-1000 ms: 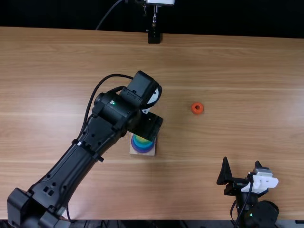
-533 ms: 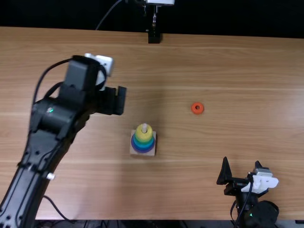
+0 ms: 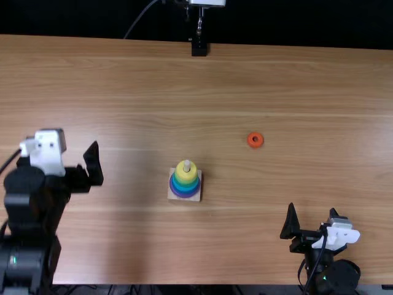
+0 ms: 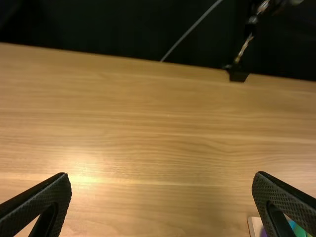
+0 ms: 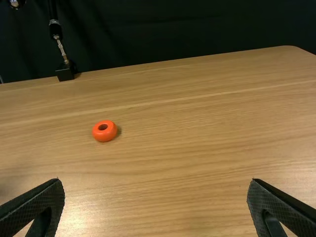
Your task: Build the Hanoi tower: stack the rings onto the peg from bottom to top in this color order: purple, dark blue, light blue, dark green, light green, yellow, orange.
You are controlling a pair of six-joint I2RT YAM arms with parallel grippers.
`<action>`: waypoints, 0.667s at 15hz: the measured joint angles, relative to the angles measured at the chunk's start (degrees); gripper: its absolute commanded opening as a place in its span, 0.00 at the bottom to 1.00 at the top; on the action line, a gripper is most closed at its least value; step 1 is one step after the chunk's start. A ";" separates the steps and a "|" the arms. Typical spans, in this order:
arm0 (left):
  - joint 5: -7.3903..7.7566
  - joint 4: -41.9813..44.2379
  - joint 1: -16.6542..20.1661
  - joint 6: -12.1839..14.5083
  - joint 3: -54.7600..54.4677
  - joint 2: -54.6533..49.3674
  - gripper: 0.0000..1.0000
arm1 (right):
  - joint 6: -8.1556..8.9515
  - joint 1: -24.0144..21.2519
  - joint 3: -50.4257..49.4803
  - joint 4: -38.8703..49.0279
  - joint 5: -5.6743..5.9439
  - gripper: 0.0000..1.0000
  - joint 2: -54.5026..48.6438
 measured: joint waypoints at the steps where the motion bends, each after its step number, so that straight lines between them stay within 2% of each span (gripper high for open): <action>1: -0.63 0.46 0.00 0.02 -4.20 -5.66 1.00 | 0.02 0.00 0.00 -0.02 0.00 1.00 0.00; 3: -2.73 0.46 0.00 0.02 -12.35 -15.50 1.00 | 0.02 0.00 0.00 0.00 0.00 1.00 0.00; 5: -3.93 -0.37 -0.07 0.04 -21.42 -25.29 1.00 | 0.02 0.00 0.00 0.00 0.00 1.00 0.00; 7: -4.42 -0.63 -0.44 0.04 -27.23 -33.09 1.00 | 0.02 0.00 0.00 -0.02 0.02 1.00 0.00; 10: -4.26 -0.09 -0.81 0.24 -33.77 -41.24 1.00 | 0.02 0.00 0.00 -0.02 0.00 1.00 0.00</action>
